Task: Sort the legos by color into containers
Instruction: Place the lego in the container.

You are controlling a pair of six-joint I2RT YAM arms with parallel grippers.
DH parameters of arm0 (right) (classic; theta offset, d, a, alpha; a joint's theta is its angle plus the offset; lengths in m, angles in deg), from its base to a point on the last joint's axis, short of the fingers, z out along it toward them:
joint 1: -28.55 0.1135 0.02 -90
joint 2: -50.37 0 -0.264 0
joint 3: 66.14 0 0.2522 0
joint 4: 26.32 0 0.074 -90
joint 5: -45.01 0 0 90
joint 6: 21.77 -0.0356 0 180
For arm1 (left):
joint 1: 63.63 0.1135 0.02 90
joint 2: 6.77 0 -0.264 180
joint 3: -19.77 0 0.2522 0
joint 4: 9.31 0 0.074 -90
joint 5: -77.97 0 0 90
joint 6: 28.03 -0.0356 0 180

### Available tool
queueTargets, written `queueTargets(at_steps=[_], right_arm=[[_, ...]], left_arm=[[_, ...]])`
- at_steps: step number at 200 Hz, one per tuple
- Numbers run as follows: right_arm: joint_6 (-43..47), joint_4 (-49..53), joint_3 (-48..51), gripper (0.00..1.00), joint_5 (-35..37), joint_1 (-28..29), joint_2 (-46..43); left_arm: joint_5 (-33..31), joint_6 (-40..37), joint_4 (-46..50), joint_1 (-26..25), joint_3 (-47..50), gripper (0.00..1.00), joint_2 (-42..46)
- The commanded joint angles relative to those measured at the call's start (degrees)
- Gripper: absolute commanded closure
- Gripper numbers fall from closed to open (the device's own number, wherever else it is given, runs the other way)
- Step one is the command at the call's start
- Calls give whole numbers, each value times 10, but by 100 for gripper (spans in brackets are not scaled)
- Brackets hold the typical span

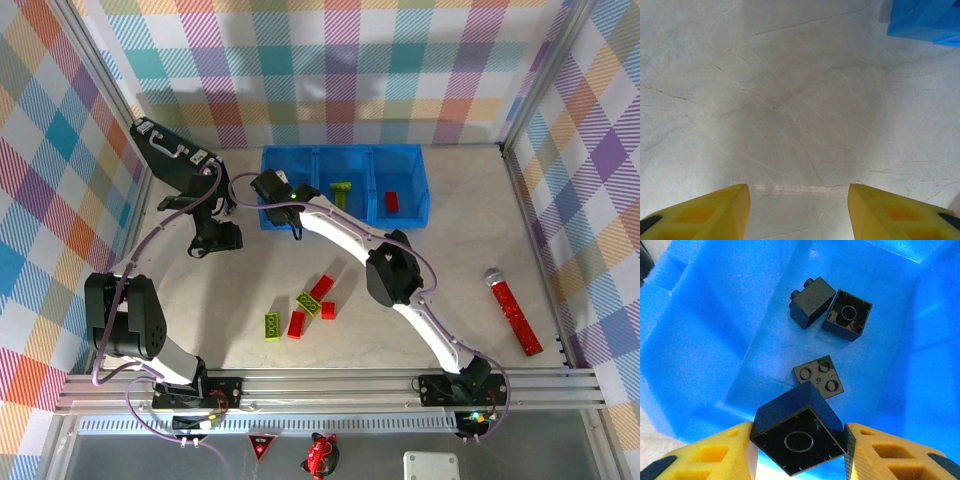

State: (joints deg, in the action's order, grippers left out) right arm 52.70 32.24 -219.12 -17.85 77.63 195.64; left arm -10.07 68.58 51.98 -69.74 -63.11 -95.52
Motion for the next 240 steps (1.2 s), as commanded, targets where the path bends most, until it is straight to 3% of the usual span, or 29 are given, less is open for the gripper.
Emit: queueTargets(at_steps=[1, 91, 148, 240], right_arm=[[10, -19, -19, 54, 27, -4, 9], [2, -8, -20, 46, 26, -7, 6], [-8, 13, -19, 46, 6, -7, -21], [-109, 148, 37, 46, -111, -7, -97]], left_arm=[[4, 6, -9, 5, 7, 46, 20], [11, 6, -13, 5, 9, 46, 24], [16, 5, -14, 5, 8, 46, 22], [18, 2, -11, 5, 3, 46, 20]])
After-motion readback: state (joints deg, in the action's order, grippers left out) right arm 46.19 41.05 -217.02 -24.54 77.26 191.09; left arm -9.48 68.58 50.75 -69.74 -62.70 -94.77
